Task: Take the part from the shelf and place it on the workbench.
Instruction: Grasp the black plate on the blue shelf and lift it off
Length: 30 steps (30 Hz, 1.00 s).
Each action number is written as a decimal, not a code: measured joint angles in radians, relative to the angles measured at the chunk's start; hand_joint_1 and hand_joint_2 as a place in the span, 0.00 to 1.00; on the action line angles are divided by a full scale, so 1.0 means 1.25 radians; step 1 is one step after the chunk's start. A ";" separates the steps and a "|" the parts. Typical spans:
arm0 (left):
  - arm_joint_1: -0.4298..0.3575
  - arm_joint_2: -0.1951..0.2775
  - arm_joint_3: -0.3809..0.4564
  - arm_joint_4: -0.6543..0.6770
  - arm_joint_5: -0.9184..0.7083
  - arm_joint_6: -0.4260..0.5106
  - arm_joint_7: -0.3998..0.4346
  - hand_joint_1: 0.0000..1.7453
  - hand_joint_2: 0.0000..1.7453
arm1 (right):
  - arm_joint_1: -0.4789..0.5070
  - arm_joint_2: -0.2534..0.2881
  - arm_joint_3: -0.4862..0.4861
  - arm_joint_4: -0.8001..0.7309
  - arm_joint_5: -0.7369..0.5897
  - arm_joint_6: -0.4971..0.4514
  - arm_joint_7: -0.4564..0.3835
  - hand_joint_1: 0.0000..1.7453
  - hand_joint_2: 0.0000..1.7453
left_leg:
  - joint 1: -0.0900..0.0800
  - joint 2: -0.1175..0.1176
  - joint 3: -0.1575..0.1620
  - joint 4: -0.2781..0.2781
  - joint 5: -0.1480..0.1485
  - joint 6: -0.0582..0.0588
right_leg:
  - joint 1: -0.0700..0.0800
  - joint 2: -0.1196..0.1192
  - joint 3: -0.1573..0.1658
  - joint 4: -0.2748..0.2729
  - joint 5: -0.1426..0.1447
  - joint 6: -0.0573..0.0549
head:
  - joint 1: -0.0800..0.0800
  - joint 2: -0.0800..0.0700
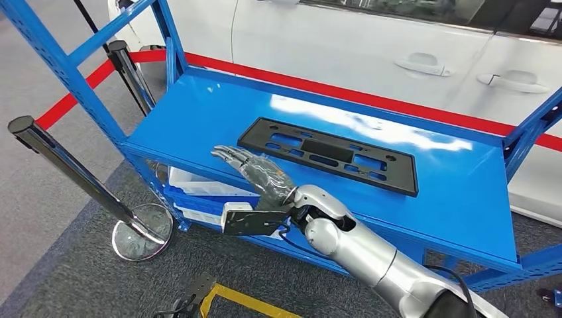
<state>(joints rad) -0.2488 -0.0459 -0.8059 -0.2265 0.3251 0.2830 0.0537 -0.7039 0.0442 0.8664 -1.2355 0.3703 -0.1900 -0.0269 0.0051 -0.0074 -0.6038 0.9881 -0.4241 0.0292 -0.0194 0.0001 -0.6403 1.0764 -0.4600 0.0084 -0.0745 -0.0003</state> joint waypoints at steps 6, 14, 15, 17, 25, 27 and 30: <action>-0.006 -0.006 -0.006 0.000 -0.007 -0.010 0.005 0.00 0.00 | -0.059 0.042 0.011 0.179 0.067 -0.051 0.025 0.00 1.00 | -0.004 0.000 0.000 0.006 -0.003 0.010 | 0.003 -0.001 -0.082 0.164 -0.045 -0.004 | 0.002 0.000; -0.011 -0.011 -0.012 0.000 -0.009 -0.018 0.003 0.00 0.00 | -0.143 0.080 0.013 0.358 0.133 -0.117 0.068 0.00 1.00 | -0.007 0.000 -0.017 0.038 -0.024 -0.014 | 0.005 0.003 0.000 -0.018 0.023 -0.022 | -0.001 0.000; -0.011 -0.011 -0.013 0.000 -0.009 -0.018 0.003 0.00 0.00 | -0.151 0.083 0.013 0.376 0.137 -0.120 0.073 0.00 1.00 | -0.006 0.001 -0.025 0.056 -0.036 -0.019 | 0.002 0.003 0.001 -0.021 0.025 -0.025 | -0.002 0.000; -0.012 -0.012 -0.015 0.000 -0.008 -0.018 0.003 0.00 0.00 | -0.167 0.088 0.013 0.408 0.143 -0.123 0.081 0.00 1.00 | -0.002 0.001 -0.062 0.138 -0.078 -0.030 | -0.001 0.003 0.003 -0.023 0.026 -0.028 | -0.005 0.000; -0.010 -0.012 -0.021 0.000 -0.006 -0.013 -0.001 0.00 0.00 | -0.196 0.090 0.013 0.500 0.180 -0.135 0.135 0.00 1.00 | 0.004 0.001 -0.029 0.041 -0.003 -0.031 | -0.004 0.008 0.008 -0.025 0.023 -0.018 | -0.005 0.000; -0.009 -0.012 -0.022 0.000 -0.005 -0.012 -0.003 0.00 0.00 | -0.203 0.088 0.013 0.516 0.184 -0.134 0.141 0.00 1.00 | -0.001 0.000 -0.018 0.021 -0.004 -0.023 | -0.004 0.009 0.008 -0.031 0.026 -0.008 | -0.005 0.000; -0.008 -0.014 -0.022 0.000 -0.005 -0.012 -0.004 0.00 0.00 | -0.206 0.084 0.013 0.534 0.190 -0.131 0.149 0.00 1.00 | 0.001 0.001 -0.010 0.010 0.002 -0.006 | -0.002 0.008 0.005 -0.019 0.015 0.004 | -0.003 0.000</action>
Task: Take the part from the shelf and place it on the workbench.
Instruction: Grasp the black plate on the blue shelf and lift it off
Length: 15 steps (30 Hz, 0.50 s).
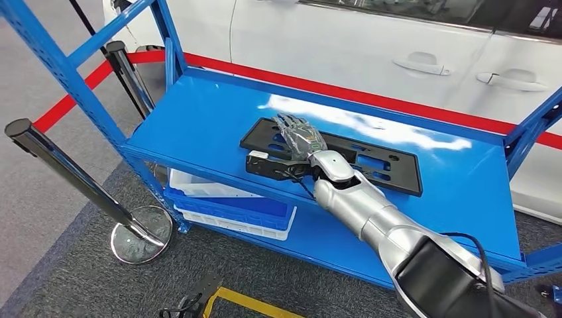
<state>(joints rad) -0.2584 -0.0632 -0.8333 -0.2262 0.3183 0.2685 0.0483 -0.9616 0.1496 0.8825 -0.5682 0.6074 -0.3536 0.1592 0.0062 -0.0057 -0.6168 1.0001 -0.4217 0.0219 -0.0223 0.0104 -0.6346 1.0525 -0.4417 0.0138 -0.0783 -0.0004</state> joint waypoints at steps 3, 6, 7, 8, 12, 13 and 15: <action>-0.001 -0.003 0.000 0.000 -0.001 -0.001 -0.001 0.00 0.00 | -0.005 -0.005 0.000 0.017 0.005 0.006 0.009 0.00 1.00 | 0.000 0.003 0.004 -0.005 0.002 0.013 | 0.003 -0.002 -0.064 0.135 -0.066 0.000 | 0.004 0.000; 0.001 -0.004 0.000 0.000 0.002 0.000 -0.001 0.00 0.00 | -0.002 -0.009 0.000 0.032 0.010 0.019 0.012 0.00 1.00 | -0.004 0.002 0.004 -0.002 -0.001 0.017 | 0.004 -0.002 -0.104 0.204 -0.071 -0.004 | 0.005 0.000; 0.001 -0.004 0.000 0.000 0.002 0.001 -0.001 0.00 0.00 | -0.001 -0.010 0.000 0.035 0.013 0.021 0.013 0.00 1.00 | -0.004 0.001 0.004 0.000 -0.002 0.017 | 0.005 -0.002 -0.088 0.168 -0.045 -0.006 | 0.005 0.000; 0.001 -0.004 0.000 0.000 0.002 0.001 -0.001 0.00 0.00 | -0.002 -0.011 0.000 0.039 0.016 0.022 0.015 0.00 1.00 | -0.005 0.000 0.004 0.004 -0.005 0.015 | 0.005 -0.003 -0.063 0.111 -0.017 -0.009 | 0.005 0.000; -0.001 -0.004 0.000 0.000 0.000 0.001 -0.001 0.00 0.00 | -0.004 -0.012 0.000 0.047 0.034 0.026 0.027 0.00 1.00 | -0.011 0.000 -0.004 0.017 -0.013 0.002 | 0.011 -0.001 -0.007 -0.004 0.015 -0.017 | 0.004 0.000; 0.000 -0.004 0.000 0.000 -0.001 0.001 -0.001 0.00 0.00 | -0.003 -0.013 0.000 0.048 0.038 0.026 0.030 0.00 1.00 | -0.010 0.000 -0.003 0.016 -0.013 0.000 | 0.010 -0.001 -0.007 -0.005 0.016 -0.019 | 0.004 0.000; 0.001 -0.004 0.000 0.000 -0.001 0.001 0.000 0.00 0.00 | -0.003 -0.015 0.000 0.052 0.045 0.026 0.036 0.00 1.00 | -0.009 0.000 -0.008 0.029 -0.024 -0.009 | 0.005 0.000 -0.005 -0.009 0.018 -0.025 | 0.003 0.000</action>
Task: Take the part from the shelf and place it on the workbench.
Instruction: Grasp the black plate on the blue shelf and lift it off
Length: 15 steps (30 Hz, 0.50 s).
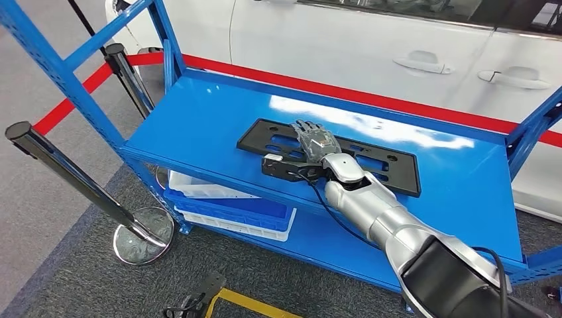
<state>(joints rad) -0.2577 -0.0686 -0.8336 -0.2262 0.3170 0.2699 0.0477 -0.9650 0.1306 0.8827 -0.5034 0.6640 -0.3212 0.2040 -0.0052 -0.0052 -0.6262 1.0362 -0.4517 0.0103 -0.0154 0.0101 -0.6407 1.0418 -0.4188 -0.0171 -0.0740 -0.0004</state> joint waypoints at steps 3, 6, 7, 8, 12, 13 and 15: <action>0.000 0.000 0.000 0.000 0.000 0.001 0.000 0.00 0.00 | 0.001 -0.001 0.000 0.004 0.007 -0.001 0.003 0.00 1.00 | 0.005 0.001 -0.053 0.119 -0.064 -0.016 | -0.005 0.000 0.001 -0.002 0.001 -0.006 | -0.005 0.000; 0.004 0.000 0.000 0.000 0.000 0.002 0.002 0.00 0.00 | 0.008 -0.003 0.000 0.009 0.018 -0.001 0.013 0.00 1.00 | 0.010 0.001 -0.099 0.208 -0.083 -0.022 | -0.005 0.000 0.001 -0.002 0.001 -0.006 | -0.005 0.000; 0.005 0.000 0.000 0.000 0.000 0.003 0.002 0.00 0.00 | 0.011 -0.004 0.000 0.011 0.024 -0.001 0.019 0.00 1.00 | 0.011 0.001 -0.086 0.179 -0.061 -0.021 | -0.005 0.001 0.002 -0.002 0.001 -0.006 | -0.005 0.000; 0.005 0.000 0.000 0.000 0.000 0.003 0.003 0.00 0.00 | 0.013 -0.004 0.000 0.012 0.032 -0.002 0.026 0.00 1.00 | 0.011 0.001 -0.061 0.126 -0.031 -0.019 | -0.005 0.001 0.003 -0.002 0.000 -0.006 | -0.005 0.000; 0.006 0.001 0.000 0.000 0.002 0.005 0.005 0.00 0.00 | 0.017 -0.013 0.000 0.016 0.063 -0.016 0.053 0.21 1.00 | 0.004 -0.001 0.012 -0.020 0.011 -0.005 | -0.004 0.003 0.004 -0.006 0.002 0.007 | -0.004 0.000; 0.007 0.001 0.000 0.000 0.002 0.005 0.006 0.00 0.00 | 0.019 -0.016 0.000 0.017 0.069 -0.020 0.058 0.46 1.00 | 0.003 -0.002 0.012 -0.023 0.012 0.000 | -0.004 0.003 0.004 -0.009 0.004 0.012 | -0.004 0.000; 0.010 0.003 0.000 0.000 0.004 0.005 0.007 0.00 0.00 | 0.023 -0.022 0.000 0.018 0.078 -0.026 0.067 0.96 1.00 | 0.006 0.000 0.017 -0.032 0.018 0.011 | -0.003 0.002 0.002 -0.005 -0.002 0.020 | -0.003 0.000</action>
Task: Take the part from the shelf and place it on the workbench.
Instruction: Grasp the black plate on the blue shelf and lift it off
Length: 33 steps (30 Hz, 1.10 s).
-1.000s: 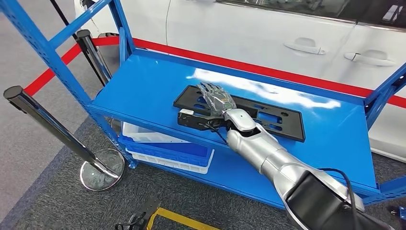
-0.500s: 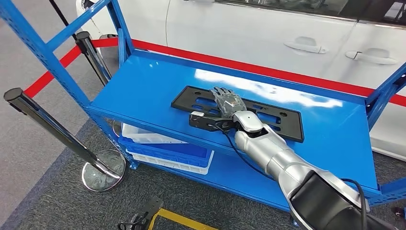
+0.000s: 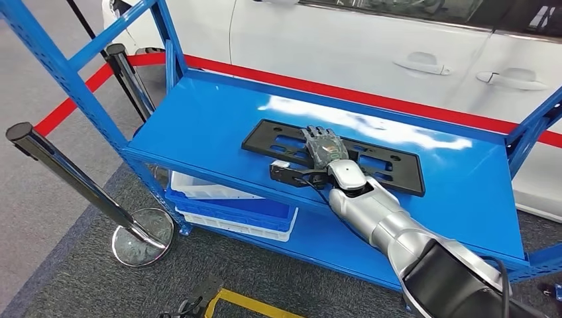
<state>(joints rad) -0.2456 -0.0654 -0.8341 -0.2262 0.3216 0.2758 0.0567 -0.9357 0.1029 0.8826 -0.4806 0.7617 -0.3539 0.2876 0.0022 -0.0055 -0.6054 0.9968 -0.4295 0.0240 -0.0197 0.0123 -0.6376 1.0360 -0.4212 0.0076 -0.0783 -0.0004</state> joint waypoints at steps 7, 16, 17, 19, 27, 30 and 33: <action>0.006 0.003 0.000 0.000 0.000 0.002 -0.001 0.00 0.00 | 0.017 -0.018 0.000 0.005 0.019 -0.006 0.009 1.00 1.00 | 0.000 0.002 0.005 -0.004 0.002 0.016 | 0.001 -0.003 -0.094 0.198 -0.073 0.004 | 0.004 0.000; 0.006 0.004 0.000 0.000 0.010 -0.001 -0.009 0.00 0.00 | 0.016 -0.020 0.000 0.006 0.032 -0.018 -0.003 1.00 1.00 | -0.004 0.000 -0.012 0.039 -0.029 -0.014 | 0.000 -0.004 0.002 0.007 -0.001 -0.019 | 0.002 0.000; 0.007 0.005 0.000 0.000 0.014 -0.005 -0.015 0.00 0.00 | 0.016 -0.021 0.000 0.006 0.032 -0.019 -0.005 1.00 1.00 | -0.002 0.000 -0.026 0.071 -0.048 -0.019 | -0.002 -0.005 0.002 0.006 -0.001 -0.022 | 0.000 0.000; 0.008 0.005 0.000 0.000 0.019 -0.015 -0.028 0.00 0.00 | 0.017 -0.021 0.000 0.006 0.033 -0.023 -0.007 1.00 1.00 | 0.001 0.001 -0.072 0.173 -0.097 -0.027 | -0.002 -0.005 0.002 0.006 -0.001 -0.025 | -0.002 0.000; 0.011 0.005 0.000 0.000 0.023 -0.043 -0.097 0.00 1.00 | 0.027 -0.023 -0.020 0.004 -0.007 -0.112 -0.073 1.00 1.00 | -0.004 0.000 0.002 0.015 -0.013 -0.010 | 0.001 0.000 0.003 0.004 0.001 -0.019 | -0.002 0.000; 0.010 0.005 0.000 0.000 0.012 -0.017 -0.110 0.00 1.00 | 0.030 -0.027 -0.040 -0.009 -0.037 -0.159 -0.124 1.00 1.00 | -0.004 0.001 0.007 0.003 -0.008 0.000 | 0.001 0.001 0.004 -0.001 0.004 -0.005 | -0.002 0.000; 0.006 0.004 0.000 0.000 0.008 0.007 -0.115 0.00 1.00 | 0.030 -0.032 -0.063 -0.033 -0.058 -0.201 -0.165 1.00 1.00 | 0.002 0.005 0.018 -0.016 0.003 0.013 | 0.005 -0.002 -0.028 0.074 -0.044 0.002 | 0.002 0.000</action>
<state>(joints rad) -0.2380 -0.0600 -0.8343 -0.2262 0.3316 0.2845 -0.0876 -0.8987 0.0627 0.8035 -0.5223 0.6898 -0.6055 0.0814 0.0049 0.0008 -0.5826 0.9766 -0.4260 0.0403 -0.0129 0.0092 -0.6728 1.1286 -0.4763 0.0096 -0.0763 -0.0004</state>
